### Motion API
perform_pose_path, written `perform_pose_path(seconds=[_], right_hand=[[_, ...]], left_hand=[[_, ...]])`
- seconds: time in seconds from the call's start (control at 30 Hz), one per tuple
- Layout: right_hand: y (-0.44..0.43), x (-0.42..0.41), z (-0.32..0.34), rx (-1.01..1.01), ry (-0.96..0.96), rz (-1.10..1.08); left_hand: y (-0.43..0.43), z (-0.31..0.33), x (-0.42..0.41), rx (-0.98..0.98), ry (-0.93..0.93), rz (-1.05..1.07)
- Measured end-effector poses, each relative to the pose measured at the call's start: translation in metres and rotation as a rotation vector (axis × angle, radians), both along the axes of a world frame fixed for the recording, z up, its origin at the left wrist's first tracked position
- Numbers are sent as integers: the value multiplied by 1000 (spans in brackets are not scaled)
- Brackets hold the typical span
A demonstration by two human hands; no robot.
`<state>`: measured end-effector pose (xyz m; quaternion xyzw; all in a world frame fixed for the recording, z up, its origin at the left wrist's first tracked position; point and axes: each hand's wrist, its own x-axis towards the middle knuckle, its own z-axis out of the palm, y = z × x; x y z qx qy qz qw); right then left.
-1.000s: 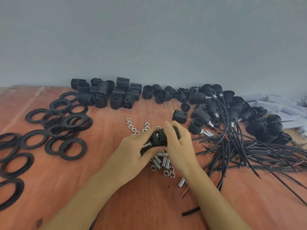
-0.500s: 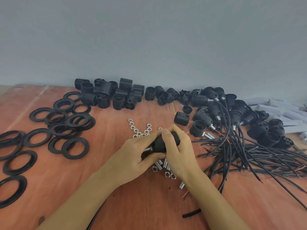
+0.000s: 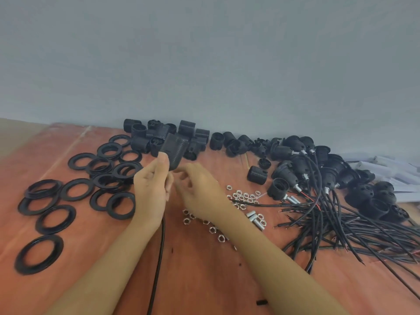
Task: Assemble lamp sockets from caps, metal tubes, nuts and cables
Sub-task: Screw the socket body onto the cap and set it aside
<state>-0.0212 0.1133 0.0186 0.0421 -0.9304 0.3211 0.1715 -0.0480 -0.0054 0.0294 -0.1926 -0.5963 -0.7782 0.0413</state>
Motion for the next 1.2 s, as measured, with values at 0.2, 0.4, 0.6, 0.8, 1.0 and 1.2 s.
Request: perform_pose_path(seconds=[0.2, 0.4, 0.6, 0.8, 1.0, 1.2], right_hand=[[-26, -45, 1, 302, -81, 164], [-36, -58, -6, 401, -115, 156], [-41, -61, -2, 307, -94, 199], [-53, -66, 5, 329, -148, 206], [-45, -61, 2, 475, 12, 49], [-23, -41, 21, 130, 82, -37]], left_hand=[[-13, 1, -18, 210, -251, -49], [-18, 1, -27, 245, -267, 11], [-16, 0, -25, 240, -166, 69], [-22, -1, -29, 337, -190, 106], [-16, -1, -24, 306, -109, 61], [-10, -2, -18, 83, -33, -6]])
